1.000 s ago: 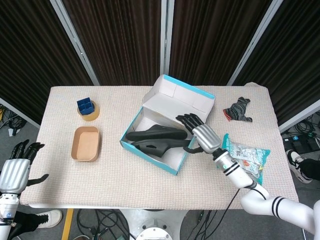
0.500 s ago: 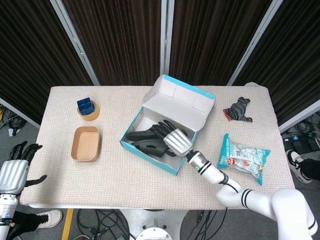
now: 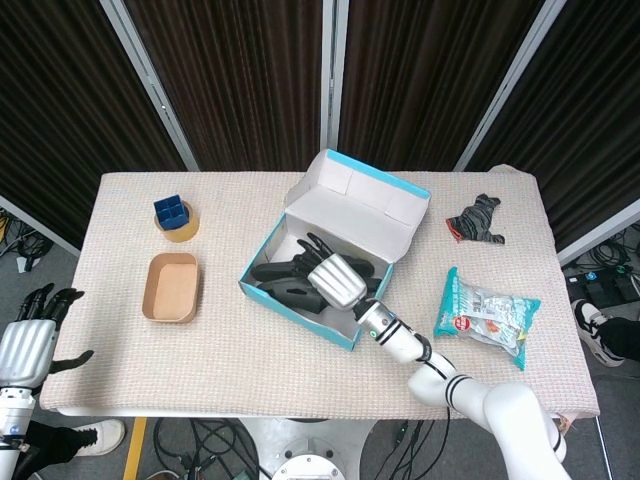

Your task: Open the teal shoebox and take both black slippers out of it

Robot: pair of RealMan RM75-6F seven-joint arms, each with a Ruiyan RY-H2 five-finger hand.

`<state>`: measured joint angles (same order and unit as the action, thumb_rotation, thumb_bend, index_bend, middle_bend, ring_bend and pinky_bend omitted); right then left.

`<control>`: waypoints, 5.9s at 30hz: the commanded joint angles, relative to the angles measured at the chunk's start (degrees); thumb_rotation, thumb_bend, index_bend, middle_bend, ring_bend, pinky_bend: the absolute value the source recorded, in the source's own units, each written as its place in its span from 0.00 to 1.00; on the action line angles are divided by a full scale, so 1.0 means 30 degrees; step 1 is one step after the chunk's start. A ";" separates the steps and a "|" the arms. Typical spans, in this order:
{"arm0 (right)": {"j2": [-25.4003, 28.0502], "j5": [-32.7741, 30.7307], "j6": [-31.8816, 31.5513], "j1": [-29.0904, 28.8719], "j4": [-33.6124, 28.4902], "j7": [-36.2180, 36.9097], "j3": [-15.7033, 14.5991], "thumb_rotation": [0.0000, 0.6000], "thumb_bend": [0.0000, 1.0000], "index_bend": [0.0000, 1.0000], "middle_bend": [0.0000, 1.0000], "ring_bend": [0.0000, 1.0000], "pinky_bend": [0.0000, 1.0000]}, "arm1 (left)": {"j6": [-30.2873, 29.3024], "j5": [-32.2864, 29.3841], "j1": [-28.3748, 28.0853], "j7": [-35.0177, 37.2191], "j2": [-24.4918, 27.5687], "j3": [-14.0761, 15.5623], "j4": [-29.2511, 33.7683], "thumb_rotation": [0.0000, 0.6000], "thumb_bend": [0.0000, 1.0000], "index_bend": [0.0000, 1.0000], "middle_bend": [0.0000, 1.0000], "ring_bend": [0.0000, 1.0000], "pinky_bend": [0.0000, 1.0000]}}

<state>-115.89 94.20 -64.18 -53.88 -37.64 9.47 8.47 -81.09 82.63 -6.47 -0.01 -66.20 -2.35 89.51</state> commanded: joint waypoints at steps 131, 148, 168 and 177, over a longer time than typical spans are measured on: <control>1.7388 -0.4827 -0.2182 1.0528 -1.3307 0.1361 0.0266 1.00 0.00 0.00 0.00 0.00 0.00 | 0.7097 -0.5587 -1.5234 -0.1011 -1.1764 -0.4087 -0.6728 1.00 0.36 0.62 0.67 0.64 0.77; 1.7004 -0.4068 -0.3286 1.1086 -1.2818 0.2445 0.0182 1.00 0.00 0.00 0.00 0.00 0.00 | 0.2103 -0.5729 -0.8959 0.0137 -0.6135 -0.3126 -0.2662 1.00 0.36 0.61 0.63 0.60 0.71; 1.7702 -0.4066 -0.3281 1.1802 -1.3455 0.2022 -0.0277 1.00 0.00 0.00 0.00 0.00 0.00 | 0.5150 -1.0153 -0.8791 -0.4551 -0.6348 -0.3559 -0.1689 1.00 0.06 0.10 0.13 0.06 0.21; 1.8498 -0.3823 -0.2427 1.2179 -1.4916 0.1744 -0.1135 1.00 0.02 0.00 0.00 0.00 0.00 | 0.2002 -0.7109 -0.6583 -0.3000 -0.4155 -0.2936 -0.0223 1.00 0.06 0.11 0.12 0.06 0.20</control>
<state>-60.55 82.42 -70.88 -17.87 -81.89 14.59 5.42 -72.74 59.15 -28.27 -10.48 -80.46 -11.97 87.86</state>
